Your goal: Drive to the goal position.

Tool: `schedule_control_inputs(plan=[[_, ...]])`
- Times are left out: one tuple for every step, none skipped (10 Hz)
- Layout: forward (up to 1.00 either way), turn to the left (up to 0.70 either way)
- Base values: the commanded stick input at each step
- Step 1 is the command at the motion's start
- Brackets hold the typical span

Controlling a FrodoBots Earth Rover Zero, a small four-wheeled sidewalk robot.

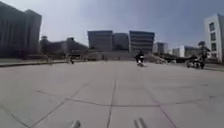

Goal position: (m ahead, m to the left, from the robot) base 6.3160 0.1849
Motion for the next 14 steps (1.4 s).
schedule_control_inputs(plan=[[0.70,-0.21],[0.70,-0.34],[0.70,-0.34],[0.70,-0.34],[0.70,-0.32],[0.70,-0.15],[0.70,-0.05],[0.70,0.00],[0.70,0.01],[0.70,0.01],[0.70,0.01],[0.70,0.01],[0.70,0.01],[0.70,0.01]])
